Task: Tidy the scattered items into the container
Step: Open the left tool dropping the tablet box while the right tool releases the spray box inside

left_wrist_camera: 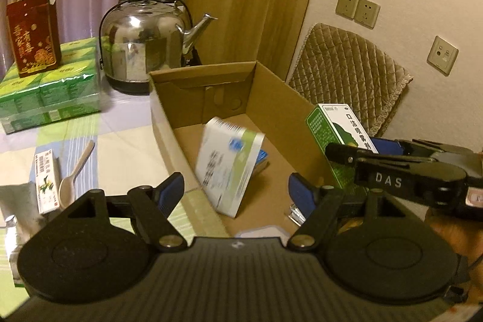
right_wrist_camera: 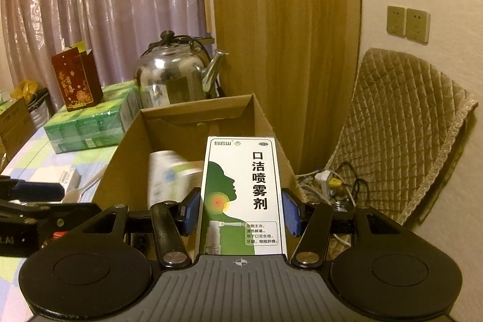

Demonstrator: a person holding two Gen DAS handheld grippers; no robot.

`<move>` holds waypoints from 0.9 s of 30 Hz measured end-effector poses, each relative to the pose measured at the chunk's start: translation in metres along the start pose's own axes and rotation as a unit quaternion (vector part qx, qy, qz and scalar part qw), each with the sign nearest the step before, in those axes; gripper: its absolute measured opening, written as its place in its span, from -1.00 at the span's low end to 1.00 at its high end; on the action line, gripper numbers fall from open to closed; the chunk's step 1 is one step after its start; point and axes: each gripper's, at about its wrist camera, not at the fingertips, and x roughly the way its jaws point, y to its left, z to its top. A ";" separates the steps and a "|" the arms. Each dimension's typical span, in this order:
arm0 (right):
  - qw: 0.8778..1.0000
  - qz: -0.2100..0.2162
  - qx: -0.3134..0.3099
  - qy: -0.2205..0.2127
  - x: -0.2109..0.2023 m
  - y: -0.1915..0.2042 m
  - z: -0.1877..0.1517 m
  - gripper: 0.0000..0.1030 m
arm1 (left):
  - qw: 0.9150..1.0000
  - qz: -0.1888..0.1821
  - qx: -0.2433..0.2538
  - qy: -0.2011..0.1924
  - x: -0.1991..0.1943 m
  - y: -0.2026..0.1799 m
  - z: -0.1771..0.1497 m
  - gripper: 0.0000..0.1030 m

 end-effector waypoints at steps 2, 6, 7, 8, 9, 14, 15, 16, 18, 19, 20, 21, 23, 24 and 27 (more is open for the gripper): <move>1.000 0.002 0.000 0.001 0.001 0.002 0.000 0.02 | 1.000 0.002 -0.004 0.000 -0.003 0.003 -0.003 0.40; 1.000 0.006 -0.003 0.003 0.004 0.006 0.000 0.02 | 1.000 0.006 -0.006 0.002 -0.007 0.007 -0.005 0.41; 1.000 0.007 -0.003 0.003 0.005 0.007 0.000 0.02 | 1.000 0.006 -0.006 0.002 -0.007 0.008 -0.006 0.41; 1.000 0.008 -0.004 0.004 0.005 0.008 0.000 0.02 | 1.000 0.007 -0.005 0.002 -0.008 0.009 -0.006 0.41; 1.000 0.009 -0.004 0.005 0.006 0.008 -0.001 0.02 | 1.000 0.007 -0.006 0.001 -0.008 0.010 -0.007 0.41; 1.000 0.013 -0.007 0.007 0.009 0.011 0.000 0.02 | 1.000 0.008 -0.011 0.003 -0.008 0.012 -0.009 0.41; 1.000 0.013 -0.009 0.006 0.010 0.011 0.000 0.02 | 1.000 0.008 -0.011 0.003 -0.008 0.012 -0.009 0.41; 1.000 0.012 -0.010 0.005 0.011 0.011 0.001 0.02 | 1.000 0.009 -0.011 0.003 -0.008 0.013 -0.010 0.41; 1.000 0.017 -0.011 0.002 0.012 0.012 0.002 0.02 | 1.000 0.009 -0.013 0.004 -0.008 0.014 -0.011 0.41; 1.000 0.018 -0.011 0.000 0.013 0.011 0.003 0.17 | 1.000 0.009 -0.014 0.005 -0.008 0.015 -0.011 0.41; 1.000 0.015 -0.011 -0.001 0.013 0.011 0.003 0.42 | 1.000 0.010 -0.014 0.005 -0.008 0.015 -0.012 0.41; 1.000 0.016 -0.009 -0.005 0.012 0.010 0.004 0.49 | 1.000 0.011 -0.015 0.005 -0.008 0.016 -0.013 0.41; 1.000 0.015 -0.006 -0.013 0.009 0.009 0.005 0.51 | 1.000 0.012 -0.017 0.007 -0.009 0.018 -0.015 0.41; 1.000 0.012 -0.005 -0.017 0.007 0.008 0.005 0.51 | 1.000 0.013 -0.018 0.007 -0.010 0.019 -0.016 0.41; 1.000 0.007 0.008 -0.025 -0.002 0.004 0.003 0.51 | 1.000 0.016 -0.023 0.006 -0.014 0.023 -0.019 0.41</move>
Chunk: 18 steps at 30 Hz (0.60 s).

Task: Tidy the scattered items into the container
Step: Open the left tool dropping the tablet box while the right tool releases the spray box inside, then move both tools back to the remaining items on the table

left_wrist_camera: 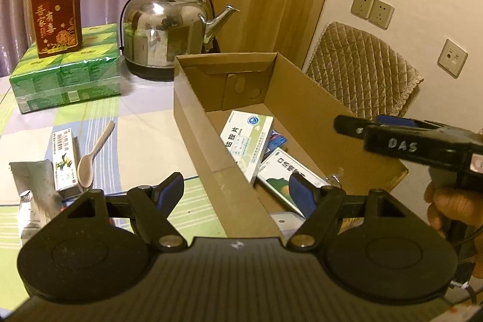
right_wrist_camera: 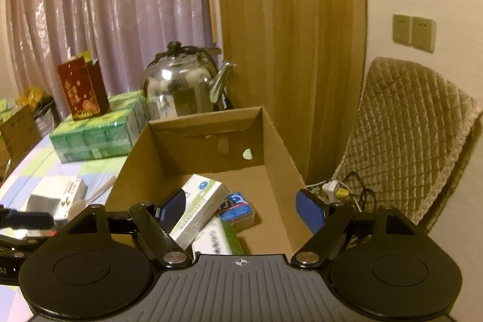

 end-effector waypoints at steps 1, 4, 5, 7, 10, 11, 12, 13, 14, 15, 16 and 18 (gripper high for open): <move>1.000 -0.002 0.004 -0.003 -0.004 -0.001 -0.001 0.51 | 1.000 0.001 -0.001 0.000 -0.002 0.001 -0.001 0.41; 1.000 0.000 0.014 -0.006 -0.016 -0.001 -0.005 0.51 | 1.000 0.006 -0.003 0.000 -0.009 0.005 -0.007 0.41; 1.000 0.000 0.016 -0.006 -0.020 0.000 -0.006 0.52 | 1.000 0.008 -0.004 0.001 -0.012 0.006 -0.009 0.42; 1.000 0.002 0.013 -0.006 -0.029 0.004 -0.010 0.53 | 1.000 0.013 -0.005 0.003 -0.019 0.009 -0.015 0.43; 1.000 0.007 0.012 -0.003 -0.041 0.014 -0.016 0.56 | 1.000 0.022 -0.013 0.005 -0.032 0.017 -0.024 0.45; 1.000 0.009 0.011 -0.002 -0.045 0.018 -0.018 0.57 | 1.000 0.025 -0.014 0.005 -0.037 0.020 -0.028 0.47; 1.000 0.010 0.011 -0.002 -0.050 0.022 -0.020 0.57 | 0.999 0.029 -0.015 0.006 -0.042 0.022 -0.032 0.47; 1.000 0.012 0.013 -0.003 -0.055 0.025 -0.022 0.59 | 0.999 0.033 -0.014 0.006 -0.048 0.025 -0.036 0.49; 1.000 0.015 0.015 -0.003 -0.060 0.029 -0.024 0.60 | 0.999 0.038 -0.016 0.007 -0.054 0.028 -0.040 0.51; 1.000 0.018 0.014 -0.002 -0.064 0.035 -0.026 0.62 | 0.999 0.042 -0.019 0.009 -0.060 0.032 -0.045 0.52; 1.000 0.023 0.012 -0.002 -0.069 0.040 -0.027 0.65 | 0.999 0.047 -0.022 0.011 -0.066 0.036 -0.049 0.53; 0.999 0.031 0.009 -0.005 -0.080 0.051 -0.030 0.70 | 0.998 0.059 -0.026 0.012 -0.078 0.045 -0.058 0.59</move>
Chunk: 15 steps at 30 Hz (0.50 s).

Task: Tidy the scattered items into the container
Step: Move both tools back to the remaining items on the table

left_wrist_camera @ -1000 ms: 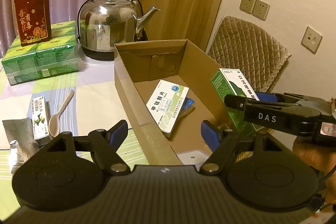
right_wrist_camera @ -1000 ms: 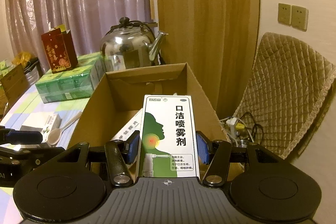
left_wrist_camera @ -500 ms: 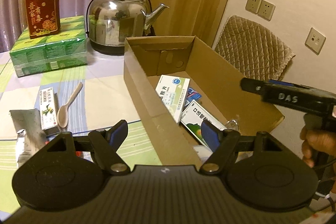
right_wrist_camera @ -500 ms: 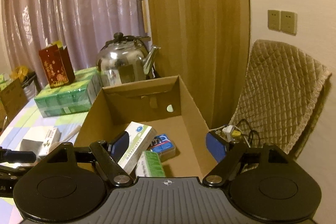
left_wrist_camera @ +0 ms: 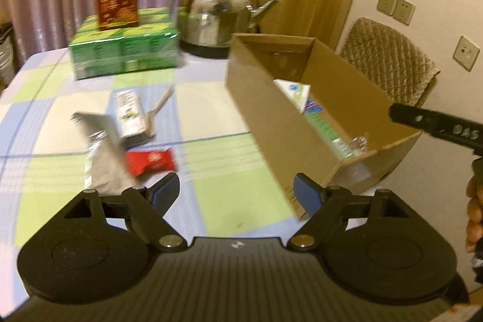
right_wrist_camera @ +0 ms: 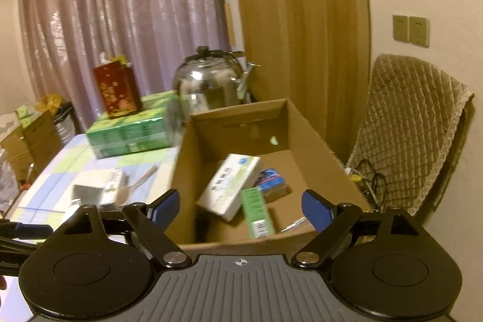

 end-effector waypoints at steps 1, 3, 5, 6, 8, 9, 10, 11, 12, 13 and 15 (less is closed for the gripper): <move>1.000 0.005 -0.001 -0.001 -0.005 0.006 -0.002 0.74 | 1.000 0.006 -0.004 0.000 -0.006 0.006 -0.006 0.63; 1.000 0.018 -0.007 -0.001 -0.013 0.020 -0.005 0.76 | 1.000 0.019 -0.011 0.002 -0.018 0.019 -0.016 0.64; 0.999 0.030 -0.020 0.002 -0.020 0.035 -0.009 0.78 | 0.999 0.032 -0.020 0.003 -0.030 0.033 -0.026 0.70; 0.999 0.037 -0.024 0.003 -0.023 0.042 -0.011 0.79 | 0.999 0.039 -0.025 0.002 -0.036 0.040 -0.031 0.70; 0.998 0.049 -0.032 0.006 -0.028 0.055 -0.015 0.80 | 0.998 0.052 -0.035 0.002 -0.048 0.054 -0.041 0.73; 0.998 0.055 -0.036 0.007 -0.030 0.062 -0.017 0.80 | 0.998 0.059 -0.038 0.003 -0.053 0.061 -0.045 0.74; 0.997 0.061 -0.039 0.010 -0.032 0.069 -0.019 0.80 | 0.997 0.065 -0.040 0.003 -0.059 0.068 -0.048 0.77; 0.997 0.067 -0.042 0.012 -0.033 0.074 -0.021 0.81 | 0.997 0.069 -0.040 0.004 -0.063 0.073 -0.051 0.78; 0.996 0.073 -0.048 0.015 -0.035 0.081 -0.024 0.81 | 0.996 0.074 -0.042 0.004 -0.068 0.079 -0.054 0.79; 0.995 0.078 -0.053 0.018 -0.035 0.088 -0.026 0.82 | 0.996 0.079 -0.046 0.003 -0.073 0.084 -0.056 0.80; 0.994 0.091 -0.061 0.025 -0.036 0.101 -0.032 0.83 | 0.995 0.086 -0.053 0.002 -0.083 0.094 -0.059 0.81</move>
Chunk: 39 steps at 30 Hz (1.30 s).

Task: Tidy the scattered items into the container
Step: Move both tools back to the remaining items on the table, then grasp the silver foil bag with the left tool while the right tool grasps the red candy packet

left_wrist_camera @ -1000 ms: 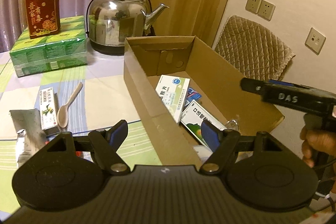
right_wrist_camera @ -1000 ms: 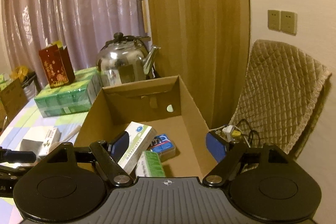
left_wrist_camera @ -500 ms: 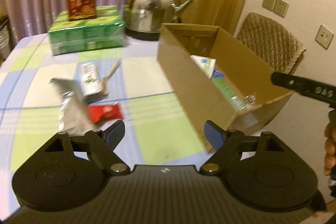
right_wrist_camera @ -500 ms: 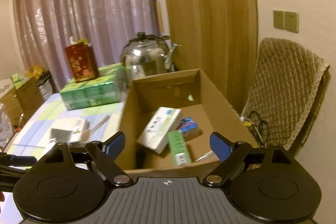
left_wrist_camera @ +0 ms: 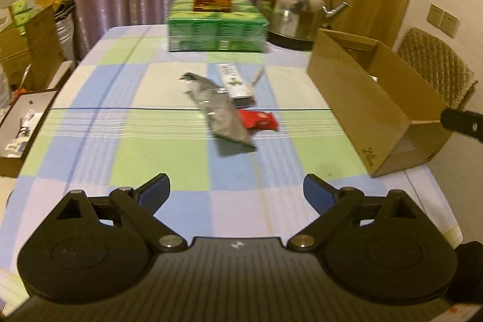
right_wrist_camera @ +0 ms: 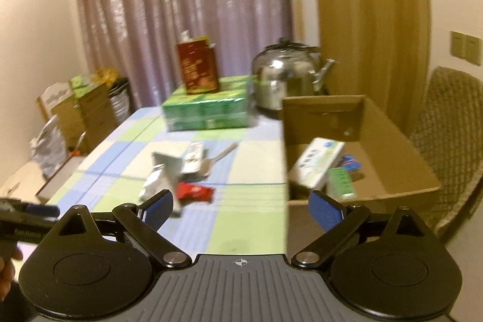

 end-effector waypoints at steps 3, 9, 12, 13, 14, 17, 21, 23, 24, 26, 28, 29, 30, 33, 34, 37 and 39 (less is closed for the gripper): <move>1.000 0.016 -0.007 0.010 0.005 0.016 -0.005 0.87 | 1.000 0.012 -0.010 -0.005 -0.010 0.015 -0.002 0.84; 0.999 0.032 -0.021 0.027 0.015 0.036 -0.012 0.96 | 1.000 0.023 -0.018 -0.004 -0.019 0.040 -0.005 0.85; 0.998 0.036 -0.029 0.036 0.020 0.040 -0.015 0.96 | 1.000 0.020 -0.023 0.000 -0.016 0.047 -0.005 0.85; 0.998 0.036 -0.033 0.040 0.023 0.041 -0.017 0.96 | 0.999 0.020 -0.025 0.002 -0.013 0.049 -0.005 0.85; 0.998 0.037 -0.037 0.045 0.026 0.042 -0.018 0.96 | 0.999 0.017 -0.027 0.004 -0.011 0.050 -0.004 0.85; 0.996 0.040 -0.044 0.060 0.034 0.045 -0.025 0.96 | 0.999 0.005 -0.034 0.014 -0.003 0.054 -0.003 0.85; 0.995 0.043 -0.049 0.072 0.047 0.047 -0.031 0.96 | 0.999 -0.003 -0.027 0.024 0.012 0.054 0.003 0.85; 0.995 0.044 -0.051 0.075 0.055 0.047 -0.032 0.96 | 0.999 -0.009 -0.026 0.029 0.021 0.054 0.006 0.82; 0.995 0.045 -0.051 0.077 0.060 0.047 -0.033 0.96 | 0.999 -0.013 -0.029 0.031 0.026 0.054 0.008 0.82; 0.994 0.046 -0.054 0.081 0.070 0.048 -0.033 0.96 | 0.999 -0.019 -0.032 0.037 0.037 0.055 0.012 0.78; 0.994 0.048 -0.059 0.084 0.081 0.048 -0.034 0.96 | 0.998 -0.024 -0.030 0.040 0.047 0.054 0.017 0.74; 0.993 0.049 -0.062 0.086 0.087 0.049 -0.034 0.96 | 0.998 -0.025 -0.029 0.042 0.052 0.054 0.019 0.70; 0.993 0.049 -0.064 0.088 0.093 0.049 -0.034 0.96 | 0.998 -0.027 -0.030 0.043 0.058 0.054 0.022 0.67; 0.992 0.051 -0.069 0.092 0.111 0.048 -0.035 0.96 | 0.998 -0.034 -0.035 0.049 0.077 0.055 0.029 0.49; 0.992 0.052 -0.071 0.094 0.117 0.048 -0.035 0.96 | 0.997 -0.036 -0.034 0.052 0.084 0.055 0.031 0.44; 0.991 0.052 -0.080 0.098 0.134 0.046 -0.038 0.96 | 0.997 -0.042 -0.034 0.057 0.103 0.055 0.037 0.32; 0.990 0.051 -0.085 0.103 0.147 0.044 -0.040 0.96 | 0.996 -0.047 -0.036 0.062 0.116 0.054 0.040 0.23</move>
